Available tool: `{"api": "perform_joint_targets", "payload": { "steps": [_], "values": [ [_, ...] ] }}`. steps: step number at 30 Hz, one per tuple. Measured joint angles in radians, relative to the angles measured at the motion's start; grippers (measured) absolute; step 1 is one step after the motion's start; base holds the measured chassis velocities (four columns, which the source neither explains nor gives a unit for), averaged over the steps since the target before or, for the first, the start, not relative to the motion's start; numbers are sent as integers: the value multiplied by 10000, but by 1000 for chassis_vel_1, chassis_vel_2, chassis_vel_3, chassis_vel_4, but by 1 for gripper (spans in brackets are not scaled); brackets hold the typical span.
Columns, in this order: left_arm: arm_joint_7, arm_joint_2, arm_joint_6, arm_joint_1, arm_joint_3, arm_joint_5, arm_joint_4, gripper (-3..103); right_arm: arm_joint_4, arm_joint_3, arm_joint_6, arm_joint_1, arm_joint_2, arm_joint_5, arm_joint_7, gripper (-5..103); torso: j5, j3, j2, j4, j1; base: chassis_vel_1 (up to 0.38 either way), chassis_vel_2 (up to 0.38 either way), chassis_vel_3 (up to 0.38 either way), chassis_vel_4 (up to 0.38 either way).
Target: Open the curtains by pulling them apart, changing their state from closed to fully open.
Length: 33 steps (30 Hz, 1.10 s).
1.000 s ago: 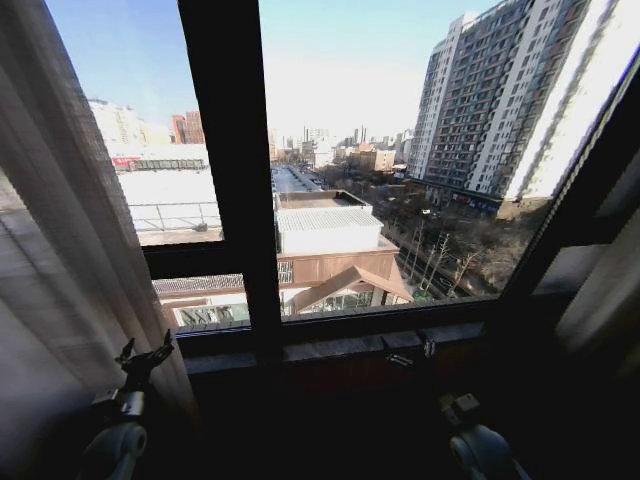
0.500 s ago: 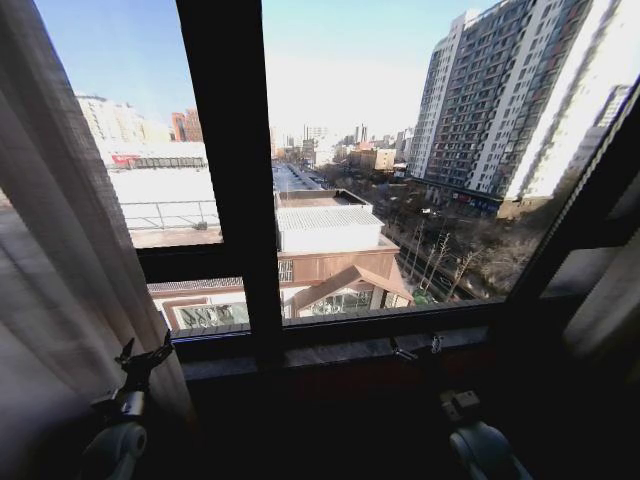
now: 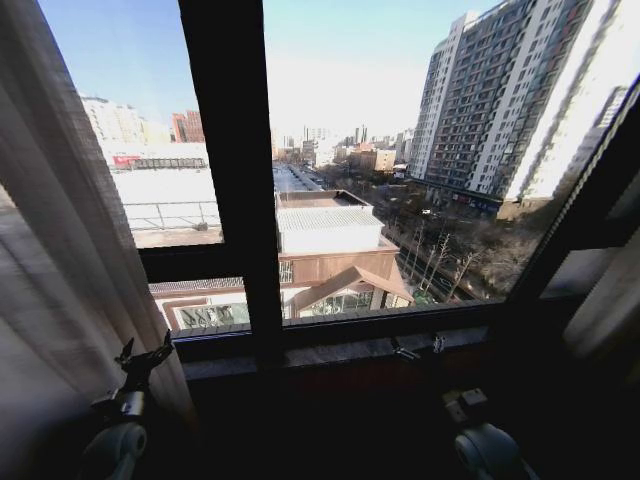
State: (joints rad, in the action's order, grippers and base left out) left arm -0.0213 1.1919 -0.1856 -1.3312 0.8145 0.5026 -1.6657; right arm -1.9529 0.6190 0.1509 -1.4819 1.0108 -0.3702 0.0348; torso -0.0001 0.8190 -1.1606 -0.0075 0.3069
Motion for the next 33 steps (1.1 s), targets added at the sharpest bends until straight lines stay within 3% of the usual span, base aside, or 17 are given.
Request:
{"api": "perform_joint_targets", "payload": {
  "steps": [10,22,33],
  "values": [
    [0,0,0,0,-1,0,0,100,-209,234,-222,-201,-98,-424,112,100,0,0,0,0,0,0,0,0,0],
    [0,0,0,0,-1,0,0,100,331,-191,214,-53,588,130,128,100,0,1,0,0,1,0,0,0,0],
    [0,0,0,0,-1,0,0,100,417,-237,259,4,688,203,56,100,0,0,0,0,1,0,0,0,0]
  ]
}}
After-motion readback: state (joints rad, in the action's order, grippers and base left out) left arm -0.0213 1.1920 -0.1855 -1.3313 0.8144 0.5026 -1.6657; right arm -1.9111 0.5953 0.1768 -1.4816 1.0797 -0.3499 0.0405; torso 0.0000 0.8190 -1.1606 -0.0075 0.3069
